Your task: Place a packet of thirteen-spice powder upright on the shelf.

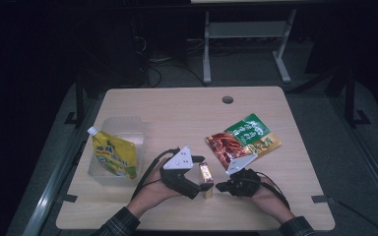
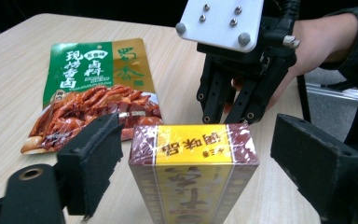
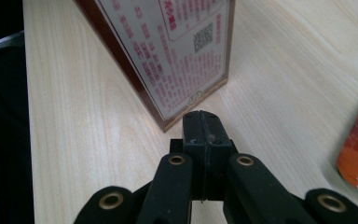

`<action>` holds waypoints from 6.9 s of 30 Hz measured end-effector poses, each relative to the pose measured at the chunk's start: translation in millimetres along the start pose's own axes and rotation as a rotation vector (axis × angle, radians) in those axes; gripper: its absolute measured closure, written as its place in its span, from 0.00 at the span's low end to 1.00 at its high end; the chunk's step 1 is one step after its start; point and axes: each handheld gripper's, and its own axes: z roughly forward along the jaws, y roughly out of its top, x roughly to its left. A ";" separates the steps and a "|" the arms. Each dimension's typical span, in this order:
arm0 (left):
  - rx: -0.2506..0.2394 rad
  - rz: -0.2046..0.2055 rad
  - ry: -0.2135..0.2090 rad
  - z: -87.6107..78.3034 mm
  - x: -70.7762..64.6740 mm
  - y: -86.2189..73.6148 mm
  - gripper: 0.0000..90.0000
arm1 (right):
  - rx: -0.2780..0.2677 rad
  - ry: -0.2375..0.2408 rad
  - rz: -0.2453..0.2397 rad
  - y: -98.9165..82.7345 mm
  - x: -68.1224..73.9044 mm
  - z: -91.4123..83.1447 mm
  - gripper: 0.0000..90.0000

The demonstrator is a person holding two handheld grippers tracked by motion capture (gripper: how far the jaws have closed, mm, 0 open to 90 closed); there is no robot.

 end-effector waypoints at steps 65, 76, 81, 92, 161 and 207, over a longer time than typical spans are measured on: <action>0.193 -0.091 -0.047 40.8 -17.5 -74.5 1.00 | -0.018 0.100 0.019 40.2 -26.9 48.1 1.00; 0.176 -0.087 -0.053 34.3 -19.4 -72.8 1.00 | -0.053 0.037 0.030 37.0 -30.8 34.0 1.00; 0.175 -0.086 -0.050 23.6 -18.6 -73.3 0.98 | -0.061 -0.010 0.055 30.2 -29.9 17.7 0.99; 0.196 -0.158 -0.032 -16.7 -12.6 -81.3 0.74 | -0.096 -0.088 0.112 2.1 -16.6 -27.2 0.69; 0.213 -0.187 0.046 -63.4 -27.4 -107.4 0.20 | -0.184 0.003 -0.169 126.7 -11.2 15.4 0.75; 0.214 -0.234 0.077 -80.7 -39.8 -118.8 0.21 | -0.125 0.096 -0.361 249.0 -1.5 95.3 0.75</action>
